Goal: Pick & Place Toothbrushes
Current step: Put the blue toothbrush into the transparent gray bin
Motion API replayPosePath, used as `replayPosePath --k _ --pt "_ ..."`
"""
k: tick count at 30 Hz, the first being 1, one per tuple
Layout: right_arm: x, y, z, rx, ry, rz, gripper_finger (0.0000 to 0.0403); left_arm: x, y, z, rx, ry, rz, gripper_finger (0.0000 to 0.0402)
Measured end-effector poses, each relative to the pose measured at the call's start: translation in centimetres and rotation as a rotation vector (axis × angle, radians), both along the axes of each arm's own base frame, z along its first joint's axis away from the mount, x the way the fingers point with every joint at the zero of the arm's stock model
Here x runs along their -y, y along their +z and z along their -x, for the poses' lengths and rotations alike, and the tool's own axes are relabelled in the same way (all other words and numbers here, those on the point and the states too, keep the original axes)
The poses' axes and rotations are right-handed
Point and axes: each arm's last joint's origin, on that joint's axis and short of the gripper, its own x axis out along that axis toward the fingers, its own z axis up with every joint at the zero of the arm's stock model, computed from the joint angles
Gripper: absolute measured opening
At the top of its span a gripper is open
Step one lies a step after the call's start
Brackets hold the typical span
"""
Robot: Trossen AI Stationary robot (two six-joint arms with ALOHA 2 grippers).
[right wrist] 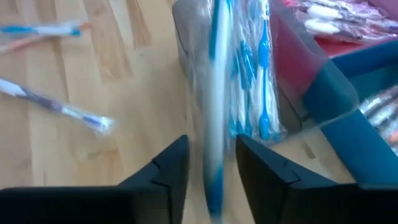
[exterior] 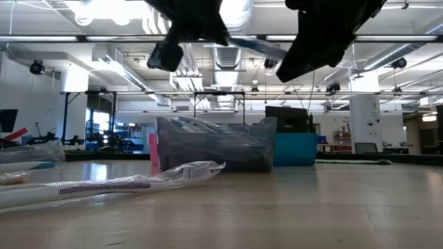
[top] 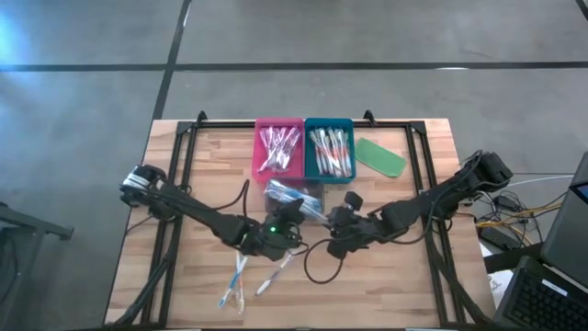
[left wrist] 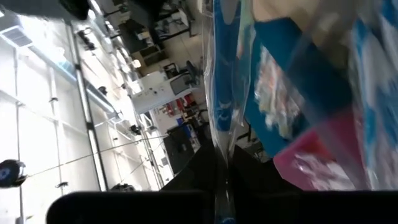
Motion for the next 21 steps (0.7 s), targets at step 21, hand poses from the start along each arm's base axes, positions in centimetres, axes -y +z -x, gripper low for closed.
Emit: replayPosePath --k 21 --pt "0.8 0.0 2.0 -0.121 -0.083 0.074 0.0217 -8.2 2.7 5.2 -0.070 0.059 0.859 0.0020"
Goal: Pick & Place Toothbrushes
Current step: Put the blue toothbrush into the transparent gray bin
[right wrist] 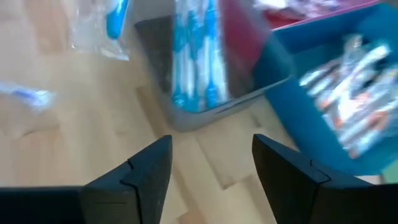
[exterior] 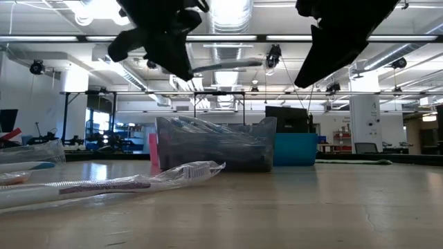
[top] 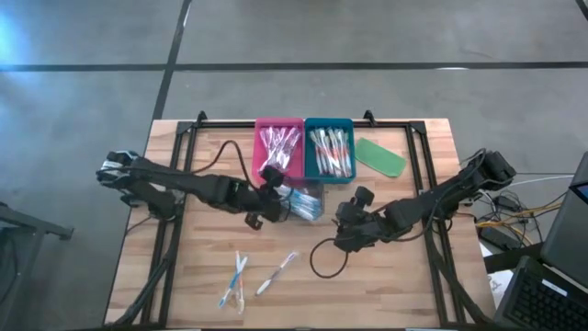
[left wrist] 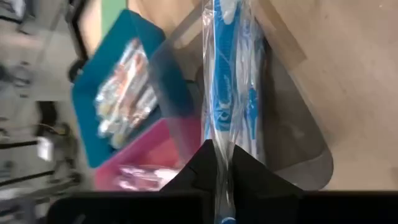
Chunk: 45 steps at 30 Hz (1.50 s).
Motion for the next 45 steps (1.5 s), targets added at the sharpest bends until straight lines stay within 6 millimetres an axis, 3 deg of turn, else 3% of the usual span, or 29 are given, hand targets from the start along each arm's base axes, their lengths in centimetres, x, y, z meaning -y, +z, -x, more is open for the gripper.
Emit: replayPosePath --k 12,19,28,45 --pt "0.4 0.8 0.6 0.018 -0.023 0.033 0.0187 -3.3 -0.8 -0.8 -0.088 0.123 0.045 0.0021" --pt "0.5 0.9 0.8 0.005 -0.022 0.039 0.0174 -3.1 -0.4 -2.8 -0.124 0.136 0.054 0.0021" --pt "0.6 0.8 1.1 -0.026 -0.024 0.051 0.0164 -3.6 -2.5 -4.4 -0.269 0.169 0.056 0.0021" --pt "0.6 0.7 1.2 -0.027 -0.026 0.051 0.0196 -4.0 -5.0 -5.6 -0.331 0.170 0.040 0.0021"
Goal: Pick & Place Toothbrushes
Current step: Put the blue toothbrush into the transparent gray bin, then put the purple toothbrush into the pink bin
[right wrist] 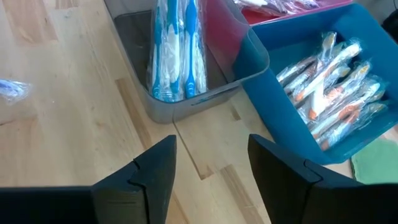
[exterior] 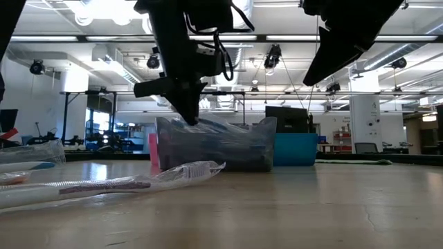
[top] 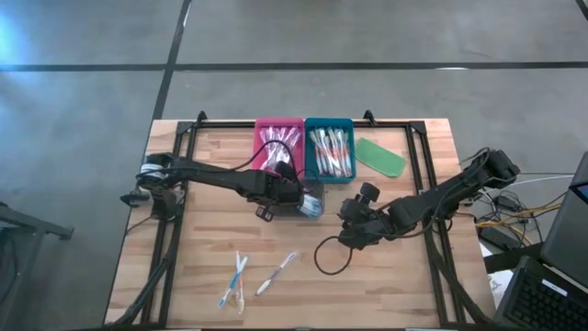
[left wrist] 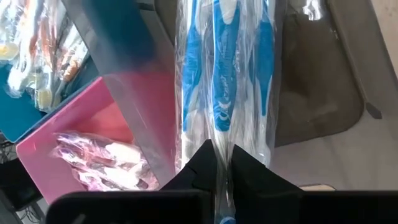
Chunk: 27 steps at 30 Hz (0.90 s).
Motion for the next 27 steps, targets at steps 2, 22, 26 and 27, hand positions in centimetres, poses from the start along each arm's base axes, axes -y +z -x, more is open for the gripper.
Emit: replayPosePath --k 2,22,26,27 --pt "0.0 0.0 0.0 -0.001 0.000 0.000 0.0196 0.0 0.0 -0.1 0.014 0.000 0.000 0.0023" --pt "0.0 -0.1 0.0 -0.002 0.001 -0.001 0.0148 0.2 0.3 0.0 -0.012 -0.063 -0.032 0.0165" --pt "0.0 -0.2 0.1 -0.003 0.001 0.000 0.0140 0.5 1.0 0.5 -0.017 -0.059 -0.050 0.0171" --pt "0.0 -0.2 0.1 -0.003 0.001 0.000 0.0138 0.7 1.3 0.6 -0.008 -0.059 -0.049 0.0171"
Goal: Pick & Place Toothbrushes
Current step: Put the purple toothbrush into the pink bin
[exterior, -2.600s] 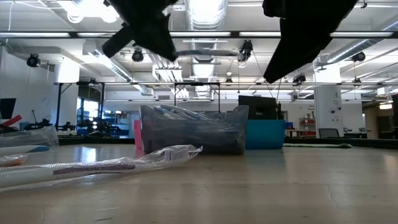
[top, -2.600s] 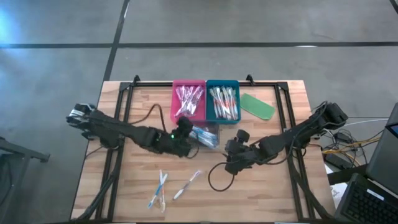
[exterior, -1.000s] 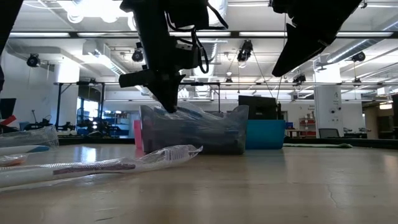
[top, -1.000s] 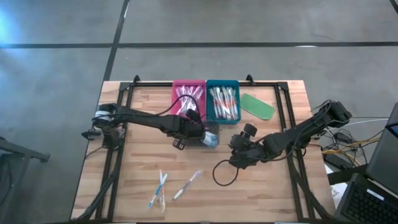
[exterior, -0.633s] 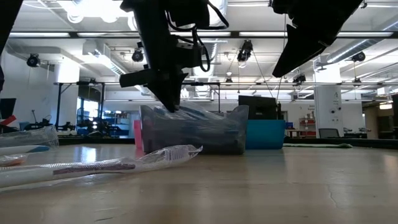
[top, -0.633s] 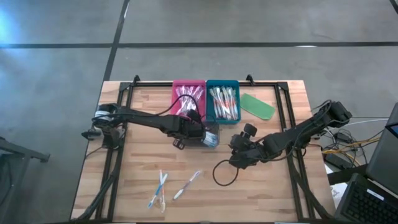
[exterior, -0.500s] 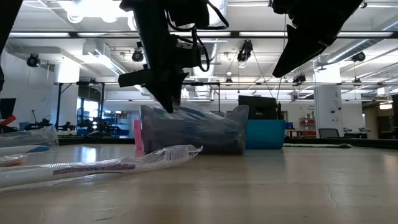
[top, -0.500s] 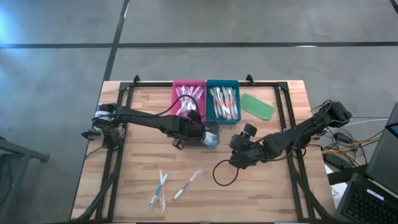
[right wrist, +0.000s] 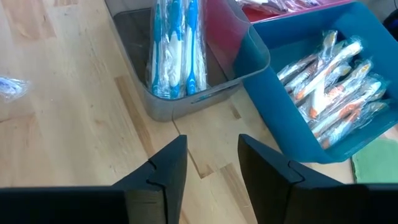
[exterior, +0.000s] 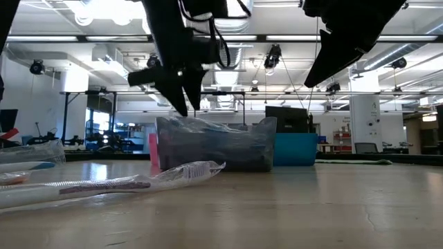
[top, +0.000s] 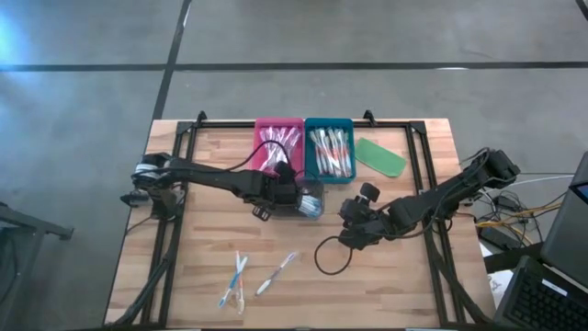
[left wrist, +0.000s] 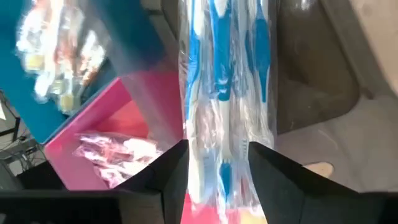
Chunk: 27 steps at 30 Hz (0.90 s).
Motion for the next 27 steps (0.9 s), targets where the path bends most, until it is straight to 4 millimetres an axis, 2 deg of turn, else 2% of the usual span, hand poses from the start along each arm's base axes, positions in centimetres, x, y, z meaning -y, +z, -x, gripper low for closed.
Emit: replayPosePath --k 8,16,27 --pt "0.0 -0.1 0.0 -0.002 0.000 0.001 0.0123 1.1 3.7 1.7 0.144 0.026 0.033 0.0167" --pt "0.0 0.0 -0.1 0.018 0.000 -0.008 0.0105 2.1 7.3 4.5 0.304 0.130 0.139 0.0167" --pt "-0.6 0.7 -1.3 0.130 0.062 -0.020 0.0069 4.2 10.0 7.5 0.465 0.245 0.302 0.0167"
